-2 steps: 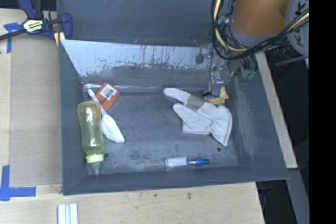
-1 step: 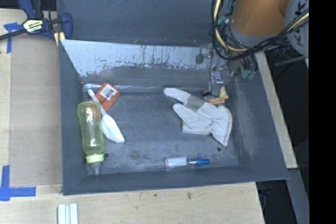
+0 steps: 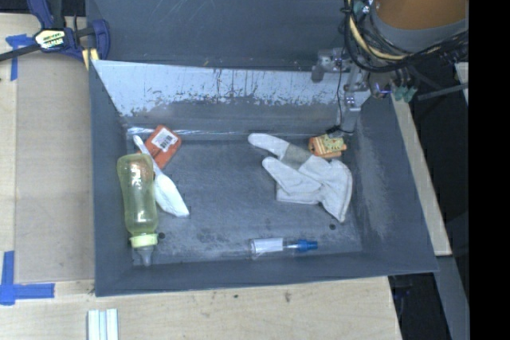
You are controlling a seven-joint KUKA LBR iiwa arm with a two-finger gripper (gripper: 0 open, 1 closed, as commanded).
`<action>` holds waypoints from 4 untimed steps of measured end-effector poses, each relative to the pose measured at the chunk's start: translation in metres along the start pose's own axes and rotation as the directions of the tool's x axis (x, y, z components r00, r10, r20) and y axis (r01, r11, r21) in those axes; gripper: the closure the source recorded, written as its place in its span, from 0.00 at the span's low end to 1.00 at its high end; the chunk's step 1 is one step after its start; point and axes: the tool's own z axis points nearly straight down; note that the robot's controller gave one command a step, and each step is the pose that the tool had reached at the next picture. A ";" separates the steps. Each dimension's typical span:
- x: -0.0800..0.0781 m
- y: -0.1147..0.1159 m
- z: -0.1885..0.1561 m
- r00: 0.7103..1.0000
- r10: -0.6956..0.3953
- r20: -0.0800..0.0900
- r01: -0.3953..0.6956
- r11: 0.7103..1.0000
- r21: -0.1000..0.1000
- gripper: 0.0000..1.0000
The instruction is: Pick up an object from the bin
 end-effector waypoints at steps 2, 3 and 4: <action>-0.002 -0.029 0.088 0.989 -0.151 0.007 0.151 0.989 0.003 0.00; 0.005 -0.022 0.126 0.991 -0.134 -0.002 0.134 0.991 -0.002 0.00; 0.008 -0.074 0.151 0.987 -0.161 0.004 0.161 0.987 0.000 0.00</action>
Offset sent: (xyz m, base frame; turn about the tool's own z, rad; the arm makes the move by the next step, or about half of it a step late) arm 0.0033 -0.0202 -0.1032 -0.1694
